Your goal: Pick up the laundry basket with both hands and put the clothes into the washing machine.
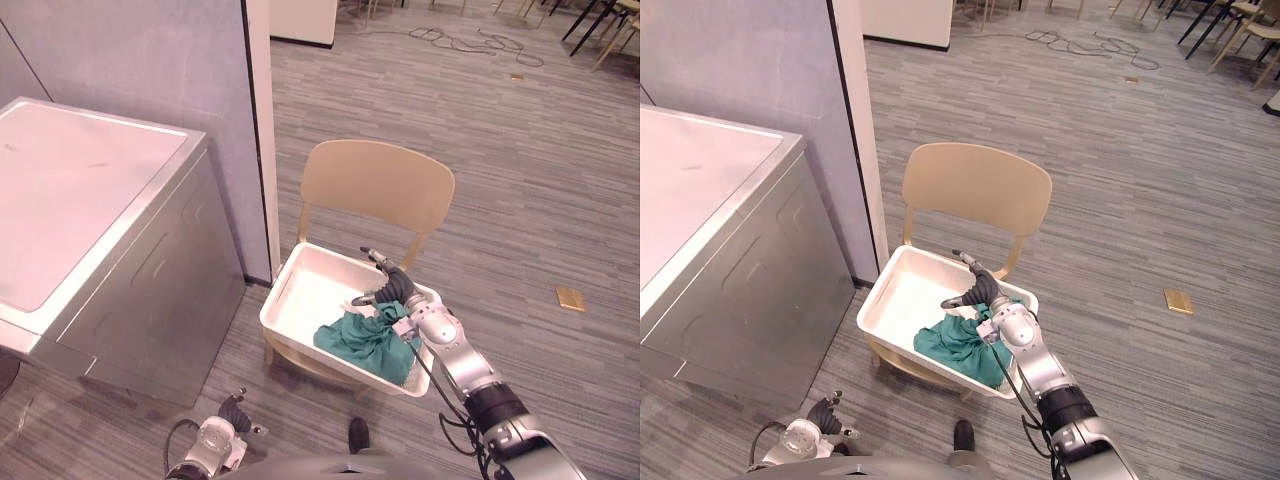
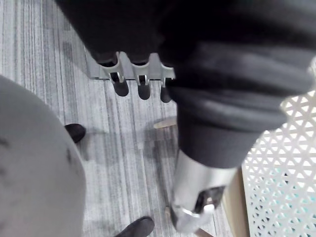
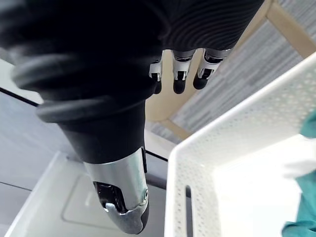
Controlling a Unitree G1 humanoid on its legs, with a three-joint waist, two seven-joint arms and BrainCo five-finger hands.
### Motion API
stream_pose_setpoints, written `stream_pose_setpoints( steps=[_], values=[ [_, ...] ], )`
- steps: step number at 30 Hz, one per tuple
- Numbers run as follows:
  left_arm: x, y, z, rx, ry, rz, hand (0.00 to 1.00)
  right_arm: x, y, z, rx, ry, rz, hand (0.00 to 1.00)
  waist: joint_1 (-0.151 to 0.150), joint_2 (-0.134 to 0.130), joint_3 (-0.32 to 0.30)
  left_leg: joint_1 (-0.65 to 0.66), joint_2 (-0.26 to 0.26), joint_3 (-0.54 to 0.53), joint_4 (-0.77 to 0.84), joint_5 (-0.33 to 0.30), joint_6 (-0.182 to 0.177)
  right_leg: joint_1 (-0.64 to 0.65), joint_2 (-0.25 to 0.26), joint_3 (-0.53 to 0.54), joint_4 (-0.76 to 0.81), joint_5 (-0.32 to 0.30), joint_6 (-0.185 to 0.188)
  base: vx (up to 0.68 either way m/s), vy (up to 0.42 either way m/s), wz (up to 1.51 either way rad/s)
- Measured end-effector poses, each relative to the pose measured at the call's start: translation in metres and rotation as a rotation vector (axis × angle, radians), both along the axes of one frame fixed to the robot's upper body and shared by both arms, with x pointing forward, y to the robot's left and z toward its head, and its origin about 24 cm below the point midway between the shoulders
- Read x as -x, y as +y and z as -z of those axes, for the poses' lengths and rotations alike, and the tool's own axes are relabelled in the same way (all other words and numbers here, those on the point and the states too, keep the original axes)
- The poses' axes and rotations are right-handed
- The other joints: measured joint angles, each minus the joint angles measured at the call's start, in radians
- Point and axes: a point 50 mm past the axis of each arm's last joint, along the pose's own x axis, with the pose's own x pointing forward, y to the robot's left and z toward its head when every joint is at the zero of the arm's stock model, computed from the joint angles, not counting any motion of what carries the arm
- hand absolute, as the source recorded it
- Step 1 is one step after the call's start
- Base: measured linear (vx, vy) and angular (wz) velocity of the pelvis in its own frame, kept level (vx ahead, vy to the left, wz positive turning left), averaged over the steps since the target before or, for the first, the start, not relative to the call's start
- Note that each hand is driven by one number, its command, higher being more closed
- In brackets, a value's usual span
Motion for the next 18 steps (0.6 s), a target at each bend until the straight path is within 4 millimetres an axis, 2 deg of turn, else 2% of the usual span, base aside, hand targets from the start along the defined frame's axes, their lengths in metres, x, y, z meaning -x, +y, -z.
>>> stream_pose_setpoints(
  steps=[4, 6, 8, 12, 18],
  values=[
    [-0.016, 0.0, -0.007, 0.003, -0.055, 0.007, 0.0, -0.019, -0.023, -0.003, 0.151, 0.03, 0.034, 0.0, 0.013, 0.01, 0.069, -0.055, -0.008, -0.027, 0.033, 0.004, 0.003, -0.037, -0.007, -0.009, 0.024, 0.003, -0.003, -0.09, 0.002, 0.16],
    [-0.028, 0.0, -0.013, 0.01, -0.1, -0.006, 0.0, -0.038, -0.039, -0.016, 0.266, 0.016, 0.077, 0.0, 0.017, 0.022, 0.13, -0.089, -0.01, -0.036, 0.05, 0.011, 0.002, -0.071, -0.008, -0.01, 0.05, 0.004, -0.004, -0.1, -0.008, 0.05],
    [-0.039, -0.002, -0.018, 0.02, -0.134, -0.014, 0.0, -0.05, -0.05, -0.03, 0.296, -0.002, 0.118, 0.0, 0.019, 0.029, 0.18, -0.117, -0.011, -0.047, 0.062, 0.019, 0.002, -0.097, -0.009, -0.014, 0.067, 0.005, -0.006, -0.13, -0.014, 0.11],
    [-0.059, -0.001, -0.028, 0.035, -0.209, -0.068, 0.0, -0.069, -0.061, -0.054, 0.316, -0.046, 0.202, 0.0, 0.029, 0.035, 0.266, -0.176, -0.012, -0.054, 0.078, 0.035, 0.001, -0.162, -0.009, -0.012, 0.096, 0.013, -0.015, -0.11, -0.019, 0.02],
    [-0.075, -0.002, -0.038, 0.052, -0.266, -0.107, 0.0, -0.08, -0.069, -0.071, 0.342, -0.062, 0.254, 0.0, 0.033, 0.047, 0.344, -0.22, -0.013, -0.055, 0.082, 0.048, 0.002, -0.207, -0.009, -0.01, 0.11, 0.021, -0.018, -0.05, -0.008, 0.01]
  ],
)
